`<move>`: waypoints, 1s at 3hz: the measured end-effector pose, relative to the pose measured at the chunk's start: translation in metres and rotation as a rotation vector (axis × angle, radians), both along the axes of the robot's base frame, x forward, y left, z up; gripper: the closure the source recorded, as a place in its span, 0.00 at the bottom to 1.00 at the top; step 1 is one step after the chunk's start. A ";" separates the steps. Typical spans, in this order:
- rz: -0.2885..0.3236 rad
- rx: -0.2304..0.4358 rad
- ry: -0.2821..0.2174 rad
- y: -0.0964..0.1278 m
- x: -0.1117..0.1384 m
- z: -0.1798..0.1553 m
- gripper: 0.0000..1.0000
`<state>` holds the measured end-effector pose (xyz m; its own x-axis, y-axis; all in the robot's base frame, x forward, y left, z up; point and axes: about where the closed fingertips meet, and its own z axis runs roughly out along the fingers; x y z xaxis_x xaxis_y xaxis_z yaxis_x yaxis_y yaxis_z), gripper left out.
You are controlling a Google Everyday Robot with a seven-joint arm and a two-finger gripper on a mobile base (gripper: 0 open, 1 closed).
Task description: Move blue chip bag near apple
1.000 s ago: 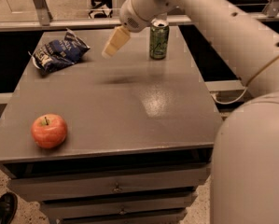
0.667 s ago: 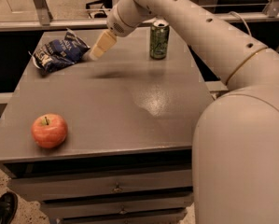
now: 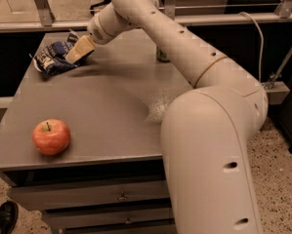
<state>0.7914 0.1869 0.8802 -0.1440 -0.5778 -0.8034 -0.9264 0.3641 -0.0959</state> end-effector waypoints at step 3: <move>0.004 0.068 0.075 0.010 -0.012 -0.011 0.87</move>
Offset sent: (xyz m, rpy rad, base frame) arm -0.0062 0.0289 -0.0162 0.0811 0.1068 0.0232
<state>0.7794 0.1967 0.8697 -0.2034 -0.5231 -0.8277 -0.9314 0.3640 -0.0012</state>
